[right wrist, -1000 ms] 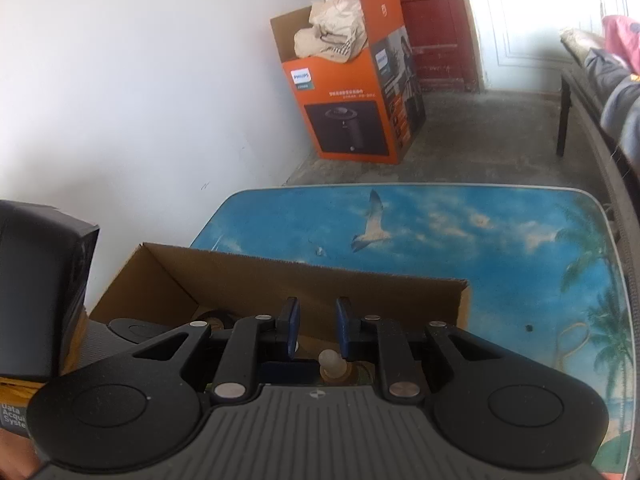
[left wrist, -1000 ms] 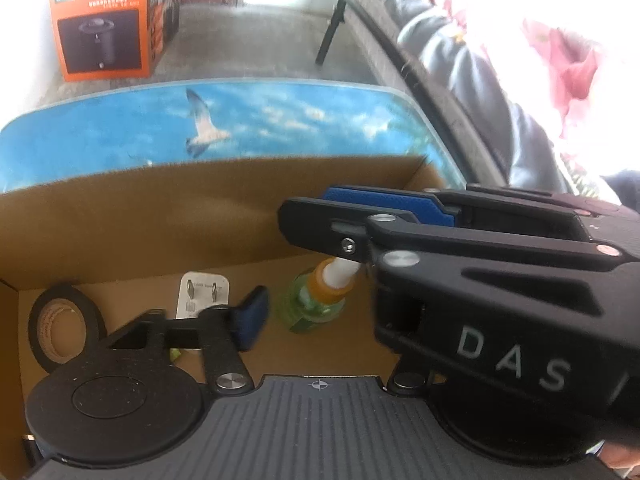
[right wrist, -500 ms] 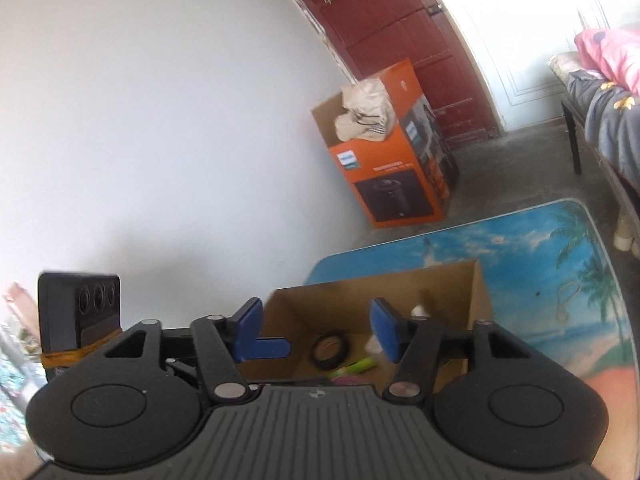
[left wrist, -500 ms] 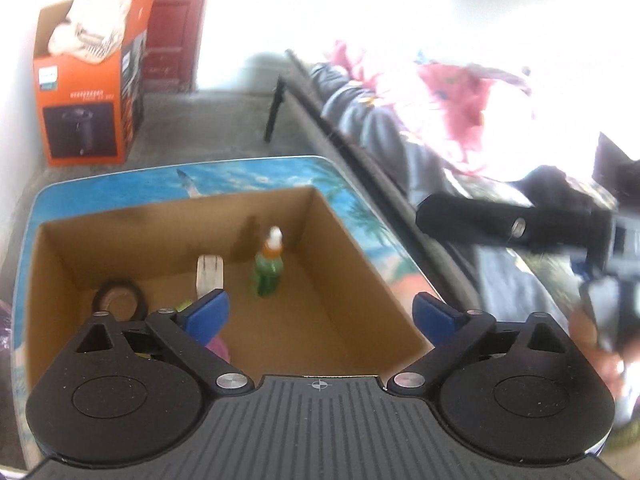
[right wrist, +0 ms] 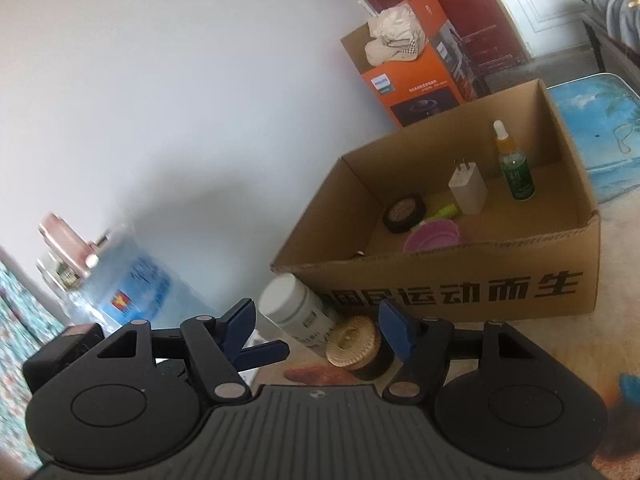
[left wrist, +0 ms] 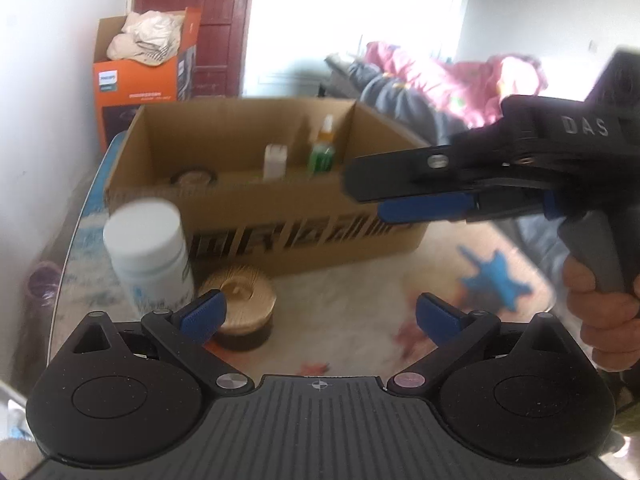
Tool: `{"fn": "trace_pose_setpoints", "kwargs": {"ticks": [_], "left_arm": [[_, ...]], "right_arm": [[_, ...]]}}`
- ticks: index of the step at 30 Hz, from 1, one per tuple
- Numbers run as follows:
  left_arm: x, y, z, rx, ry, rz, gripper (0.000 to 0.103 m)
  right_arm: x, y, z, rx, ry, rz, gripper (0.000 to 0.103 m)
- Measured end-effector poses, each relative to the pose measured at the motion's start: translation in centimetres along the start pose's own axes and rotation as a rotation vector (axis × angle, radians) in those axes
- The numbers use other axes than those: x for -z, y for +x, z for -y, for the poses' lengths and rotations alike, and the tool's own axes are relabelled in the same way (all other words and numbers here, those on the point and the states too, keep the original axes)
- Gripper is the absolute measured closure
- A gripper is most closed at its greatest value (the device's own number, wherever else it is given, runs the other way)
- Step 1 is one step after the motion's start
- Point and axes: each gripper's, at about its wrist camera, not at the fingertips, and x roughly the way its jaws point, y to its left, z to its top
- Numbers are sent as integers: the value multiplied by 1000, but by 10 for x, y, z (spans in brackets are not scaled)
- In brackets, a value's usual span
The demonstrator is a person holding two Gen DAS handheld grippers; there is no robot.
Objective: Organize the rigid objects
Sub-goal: 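Move the open right tool to the gold-lidded jar, then close the right tool around the gold-lidded jar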
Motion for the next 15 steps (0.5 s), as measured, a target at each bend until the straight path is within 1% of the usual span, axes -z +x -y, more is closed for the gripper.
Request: {"fn": "trace_pose_setpoints", "kwargs": {"ticks": [1, 2, 4, 5, 7, 11, 15], "left_arm": [[5, 6, 0, -29, 10, -7, 3], [9, 13, -1, -48, 22, -13, 3], [16, 22, -5, -76, 34, -30, 5], [18, 27, -7, -96, 34, -39, 5], [22, 34, -13, -113, 23, -47, 5], [24, 41, -20, -113, 22, -57, 5], [26, 45, -25, -104, 32, -60, 6]], "right_arm": [[7, 8, -3, 30, -24, -11, 36], [11, 17, -5, 52, -47, -23, 40], [17, 34, -6, 69, -77, -33, 43], [21, 41, -5, 75, -78, -46, 44], [24, 54, -2, 78, -74, -64, 45], [24, 74, -1, 95, -87, -121, 45], [23, 83, 0, 119, -106, -140, 45]]}}
